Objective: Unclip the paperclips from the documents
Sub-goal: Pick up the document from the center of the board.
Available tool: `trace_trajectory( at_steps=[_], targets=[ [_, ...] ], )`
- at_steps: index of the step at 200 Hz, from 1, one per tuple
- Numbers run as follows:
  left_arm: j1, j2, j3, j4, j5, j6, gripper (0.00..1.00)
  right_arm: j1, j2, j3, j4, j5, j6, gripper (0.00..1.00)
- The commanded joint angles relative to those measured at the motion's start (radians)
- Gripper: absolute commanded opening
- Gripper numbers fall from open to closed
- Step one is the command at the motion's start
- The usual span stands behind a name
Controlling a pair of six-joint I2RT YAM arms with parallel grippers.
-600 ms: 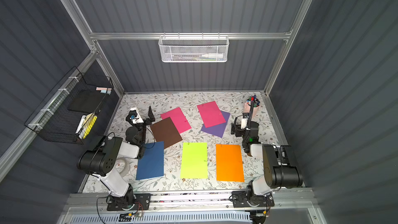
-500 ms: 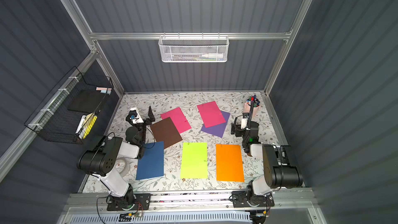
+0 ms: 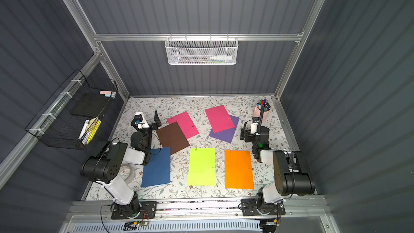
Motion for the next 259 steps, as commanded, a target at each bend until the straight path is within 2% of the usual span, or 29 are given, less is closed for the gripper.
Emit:
trace_trajectory(
  at_steps=[1,22,30,40,47,56,68,83,97,112,136,160,193,223,259],
  targets=[
    [0.006,-0.022,0.001,-0.004,0.015,0.002,1.00,-0.005,-0.015,-0.002,0.007,0.003,-0.001,0.99],
    [0.006,-0.060,0.025,0.004,0.002,0.042,0.99,-0.003,-0.025,-0.008,0.056,-0.048,-0.042,0.99],
    [-0.011,-0.114,0.102,-0.201,-0.012,0.042,0.99,0.005,-0.047,0.004,0.055,-0.082,-0.061,0.99],
    [-0.029,-0.156,0.233,-0.454,-0.009,0.047,0.99,0.039,-0.108,0.065,-0.120,0.004,-0.073,0.99],
    [-0.046,-0.173,0.302,-0.589,-0.004,0.048,1.00,0.067,-0.151,0.134,-0.307,0.098,-0.007,0.99],
    [-0.076,-0.191,0.391,-0.749,0.009,0.038,0.99,0.088,-0.188,0.238,-0.559,0.114,0.050,0.99],
    [-0.131,-0.209,0.472,-0.940,0.017,-0.005,1.00,0.147,-0.193,0.320,-0.719,0.177,0.094,0.99],
    [-0.193,-0.220,0.547,-1.174,0.061,-0.094,1.00,0.227,-0.203,0.395,-0.894,0.189,0.141,0.99],
    [-0.237,-0.236,0.589,-1.369,0.124,-0.208,1.00,0.280,-0.217,0.459,-1.076,0.150,0.223,0.99],
    [-0.286,-0.276,0.590,-1.524,0.204,-0.337,1.00,0.300,-0.239,0.488,-1.221,0.042,0.316,0.99],
    [-0.360,-0.356,0.590,-1.743,0.259,-0.442,1.00,0.330,-0.291,0.465,-1.344,-0.069,0.431,0.99],
    [-0.383,-0.407,0.581,-1.895,0.325,-0.526,1.00,0.383,-0.348,0.446,-1.405,-0.142,0.453,0.99],
    [-0.439,-0.404,0.540,-2.000,0.428,-0.627,0.94,0.466,-0.257,0.465,-1.459,-0.203,0.491,0.99],
    [-0.499,-0.389,0.480,-2.023,0.508,-0.676,0.83,0.502,-0.205,0.443,-1.427,-0.257,0.562,0.99],
    [-0.511,-0.352,0.418,-1.991,0.624,-0.680,0.69,0.514,-0.158,0.444,-1.340,-0.277,0.604,0.99]
  ],
)
